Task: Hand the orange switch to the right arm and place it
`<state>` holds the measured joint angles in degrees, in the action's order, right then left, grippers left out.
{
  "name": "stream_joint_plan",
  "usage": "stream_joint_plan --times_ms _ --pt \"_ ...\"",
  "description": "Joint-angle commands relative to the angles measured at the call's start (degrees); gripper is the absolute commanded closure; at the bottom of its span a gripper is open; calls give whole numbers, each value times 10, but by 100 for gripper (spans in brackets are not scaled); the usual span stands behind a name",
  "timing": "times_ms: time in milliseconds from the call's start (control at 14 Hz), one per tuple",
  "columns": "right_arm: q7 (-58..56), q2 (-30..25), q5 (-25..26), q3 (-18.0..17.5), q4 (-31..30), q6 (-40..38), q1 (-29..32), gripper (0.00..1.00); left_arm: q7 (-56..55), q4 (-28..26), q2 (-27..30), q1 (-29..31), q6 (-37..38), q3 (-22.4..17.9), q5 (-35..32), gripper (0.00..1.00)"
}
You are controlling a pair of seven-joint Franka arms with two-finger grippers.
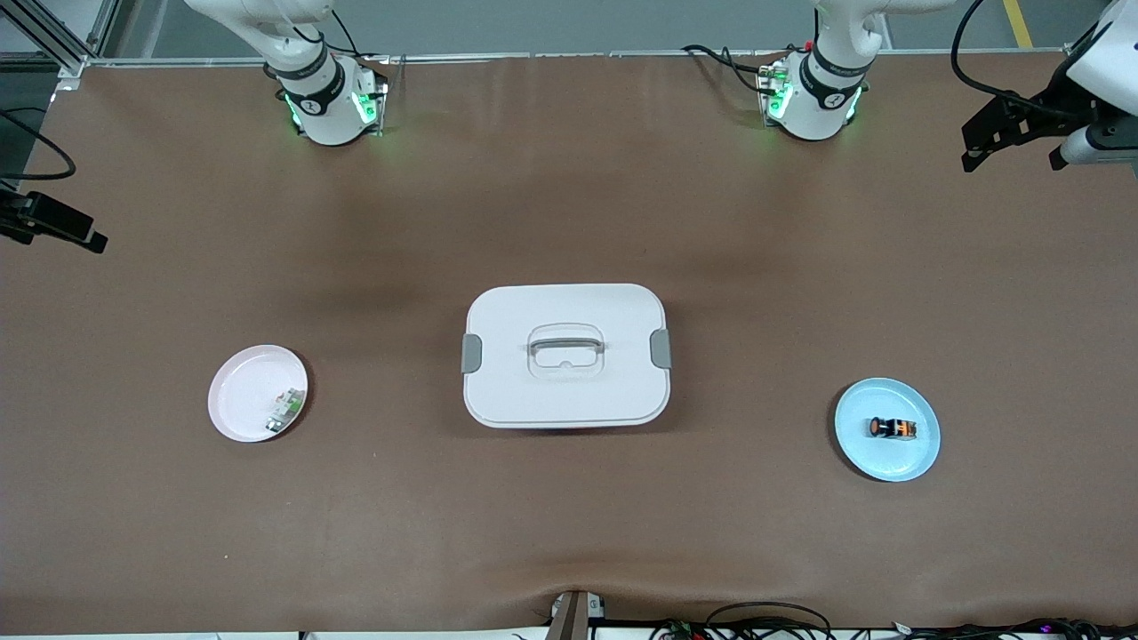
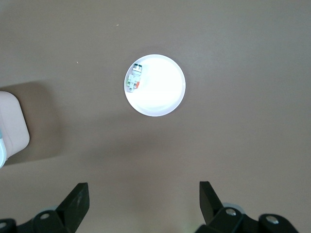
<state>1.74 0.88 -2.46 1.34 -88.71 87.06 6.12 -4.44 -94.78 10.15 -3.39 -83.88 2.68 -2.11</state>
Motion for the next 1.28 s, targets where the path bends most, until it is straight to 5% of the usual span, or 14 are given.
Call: stream_joint_plan --times_ms 0,499,926,1211 --pt "0 8 7 -4 16 -8 3 0 10 10 -4 1 4 0 11 0" --pt "1 8 7 -4 16 -8 2 0 10 16 -14 5 3 0 11 0" --pt "1 8 6 -4 16 -8 2 0 20 45 -88 8 -6 -5 7 0" --pt "1 7 7 -4 16 -8 3 0 21 27 -124 15 -81 -5 -1 0"
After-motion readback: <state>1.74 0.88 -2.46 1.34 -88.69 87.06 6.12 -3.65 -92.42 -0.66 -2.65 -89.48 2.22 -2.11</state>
